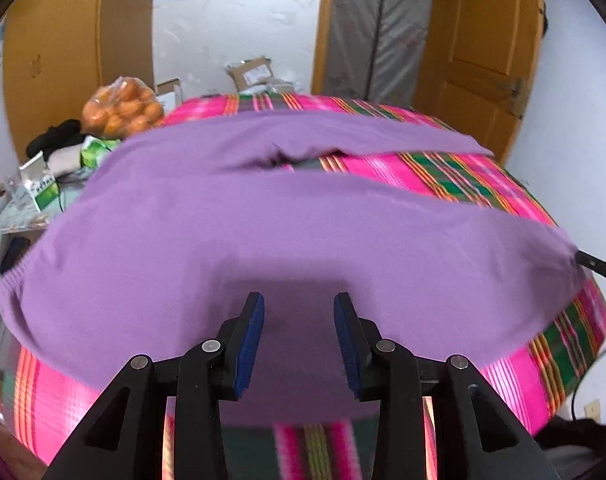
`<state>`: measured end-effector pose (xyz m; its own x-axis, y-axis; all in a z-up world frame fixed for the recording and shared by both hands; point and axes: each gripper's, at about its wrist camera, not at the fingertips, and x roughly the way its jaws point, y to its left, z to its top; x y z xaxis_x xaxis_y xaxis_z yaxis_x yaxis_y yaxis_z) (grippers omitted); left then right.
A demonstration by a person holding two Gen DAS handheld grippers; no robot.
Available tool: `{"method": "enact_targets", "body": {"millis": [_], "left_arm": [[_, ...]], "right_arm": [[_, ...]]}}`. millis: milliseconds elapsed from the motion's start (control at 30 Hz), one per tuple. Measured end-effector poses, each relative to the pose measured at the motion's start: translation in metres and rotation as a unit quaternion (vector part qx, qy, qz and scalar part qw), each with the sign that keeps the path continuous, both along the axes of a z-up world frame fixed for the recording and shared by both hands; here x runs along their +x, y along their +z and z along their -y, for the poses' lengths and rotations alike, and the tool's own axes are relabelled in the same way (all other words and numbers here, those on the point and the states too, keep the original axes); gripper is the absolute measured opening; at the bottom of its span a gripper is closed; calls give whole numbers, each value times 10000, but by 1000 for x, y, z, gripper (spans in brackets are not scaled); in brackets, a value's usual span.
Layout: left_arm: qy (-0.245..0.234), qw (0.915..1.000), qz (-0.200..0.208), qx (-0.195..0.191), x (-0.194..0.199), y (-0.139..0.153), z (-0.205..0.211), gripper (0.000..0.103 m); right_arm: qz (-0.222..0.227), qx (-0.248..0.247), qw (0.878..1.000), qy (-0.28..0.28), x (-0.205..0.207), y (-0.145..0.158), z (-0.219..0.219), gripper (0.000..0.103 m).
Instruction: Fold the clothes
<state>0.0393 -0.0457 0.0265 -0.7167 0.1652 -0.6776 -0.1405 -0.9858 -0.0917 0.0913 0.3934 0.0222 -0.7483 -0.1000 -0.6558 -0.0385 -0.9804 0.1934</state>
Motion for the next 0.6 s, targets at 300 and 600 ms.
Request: {"method": "enact_targets", "body": {"millis": [300, 600], "left_arm": [[634, 9979, 74, 89, -40, 10, 33, 37], [973, 9943, -17, 444, -69, 26, 74, 37]], "right_arm": [[462, -116, 9986, 218, -54, -13, 18, 14], [-11, 68, 9957, 922, -82, 30, 56, 17]]}}
